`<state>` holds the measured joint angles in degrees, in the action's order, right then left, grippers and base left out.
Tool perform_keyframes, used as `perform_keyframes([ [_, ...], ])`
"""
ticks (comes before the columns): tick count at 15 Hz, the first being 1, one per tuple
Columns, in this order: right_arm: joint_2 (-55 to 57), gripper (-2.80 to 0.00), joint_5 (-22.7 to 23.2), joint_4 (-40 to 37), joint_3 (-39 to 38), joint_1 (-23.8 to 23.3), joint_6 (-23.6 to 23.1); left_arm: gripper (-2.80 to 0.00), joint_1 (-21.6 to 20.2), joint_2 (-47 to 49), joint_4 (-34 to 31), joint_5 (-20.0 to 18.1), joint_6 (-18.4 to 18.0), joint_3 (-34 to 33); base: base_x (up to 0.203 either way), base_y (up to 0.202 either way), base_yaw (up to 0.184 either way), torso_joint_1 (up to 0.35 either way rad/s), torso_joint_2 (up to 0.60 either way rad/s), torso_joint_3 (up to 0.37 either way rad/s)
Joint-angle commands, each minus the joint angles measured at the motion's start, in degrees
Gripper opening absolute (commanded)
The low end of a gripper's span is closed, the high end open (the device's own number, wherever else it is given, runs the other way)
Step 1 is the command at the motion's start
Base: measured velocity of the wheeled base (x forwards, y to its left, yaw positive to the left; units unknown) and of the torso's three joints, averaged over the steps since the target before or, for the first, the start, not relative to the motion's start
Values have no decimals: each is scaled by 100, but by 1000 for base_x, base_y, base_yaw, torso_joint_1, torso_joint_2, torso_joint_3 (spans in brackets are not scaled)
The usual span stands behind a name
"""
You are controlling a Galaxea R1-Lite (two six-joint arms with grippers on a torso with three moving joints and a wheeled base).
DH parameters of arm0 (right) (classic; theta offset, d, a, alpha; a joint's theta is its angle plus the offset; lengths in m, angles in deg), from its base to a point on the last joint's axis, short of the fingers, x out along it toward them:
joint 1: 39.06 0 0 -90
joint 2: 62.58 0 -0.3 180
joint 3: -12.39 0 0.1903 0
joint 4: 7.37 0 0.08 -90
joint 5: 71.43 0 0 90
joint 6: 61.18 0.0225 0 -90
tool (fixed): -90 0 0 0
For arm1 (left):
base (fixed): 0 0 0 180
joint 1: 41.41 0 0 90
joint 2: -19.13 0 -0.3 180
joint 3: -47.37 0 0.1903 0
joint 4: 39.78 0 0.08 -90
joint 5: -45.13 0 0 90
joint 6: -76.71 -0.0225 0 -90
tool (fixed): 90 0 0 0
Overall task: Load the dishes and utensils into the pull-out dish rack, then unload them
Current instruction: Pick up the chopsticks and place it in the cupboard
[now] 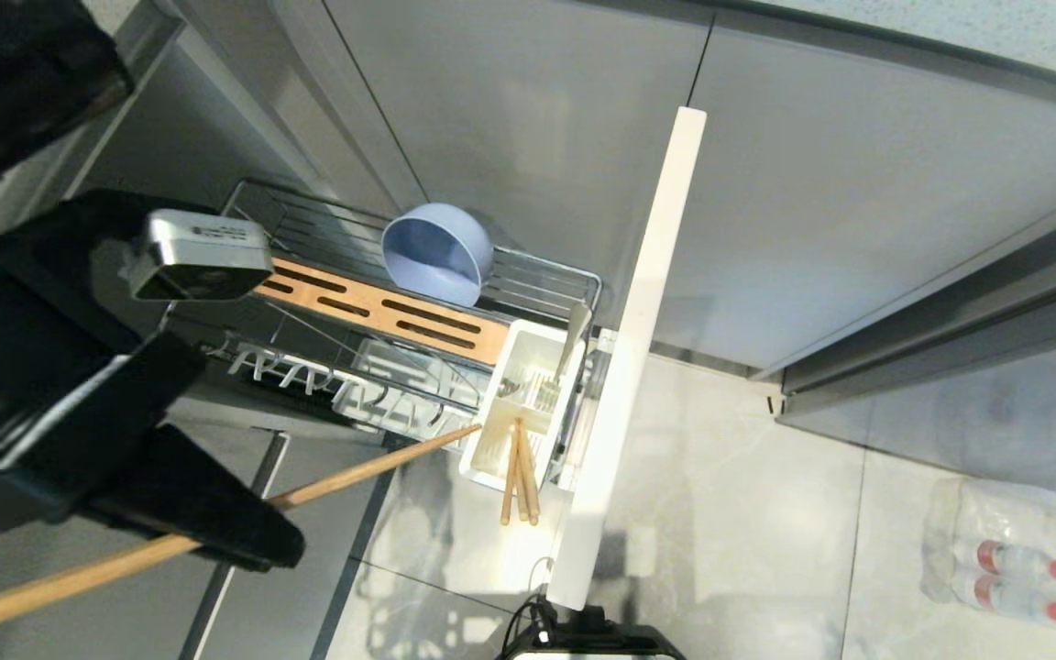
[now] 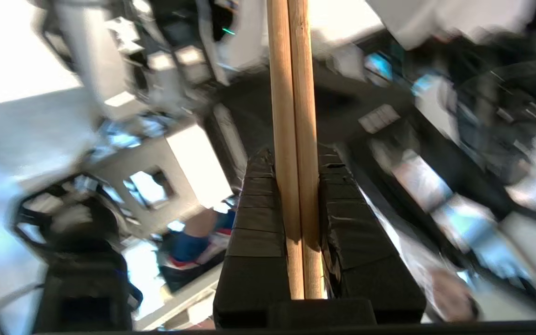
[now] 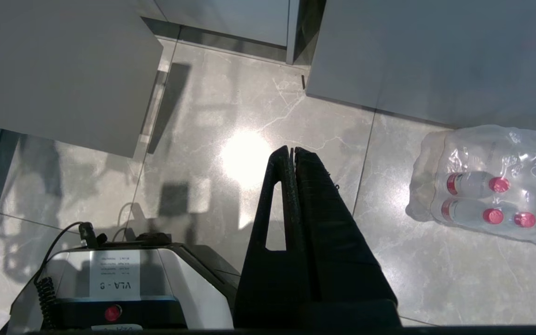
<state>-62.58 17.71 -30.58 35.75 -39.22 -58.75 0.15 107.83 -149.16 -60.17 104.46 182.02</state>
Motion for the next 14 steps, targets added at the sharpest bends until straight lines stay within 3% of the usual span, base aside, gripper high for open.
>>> perform_keyframes([
  [1, 9, -280, -2, 2, 0, -2, 4, -280, 71, 365, -4, 241, 27, 8, 0, 0, 0, 0, 0, 0],
  [5, 9, -280, -2, 2, 0, -2, 4, -280, 163, 723, 73, 945, 155, 8, 0, 0, 0, 0, 0, 0],
  [14, 0, -280, -2, 2, 0, 2, 4, -280, 291, 1307, 285, 968, 450, 17, 0, 0, 0, 0, 0, 0],
])
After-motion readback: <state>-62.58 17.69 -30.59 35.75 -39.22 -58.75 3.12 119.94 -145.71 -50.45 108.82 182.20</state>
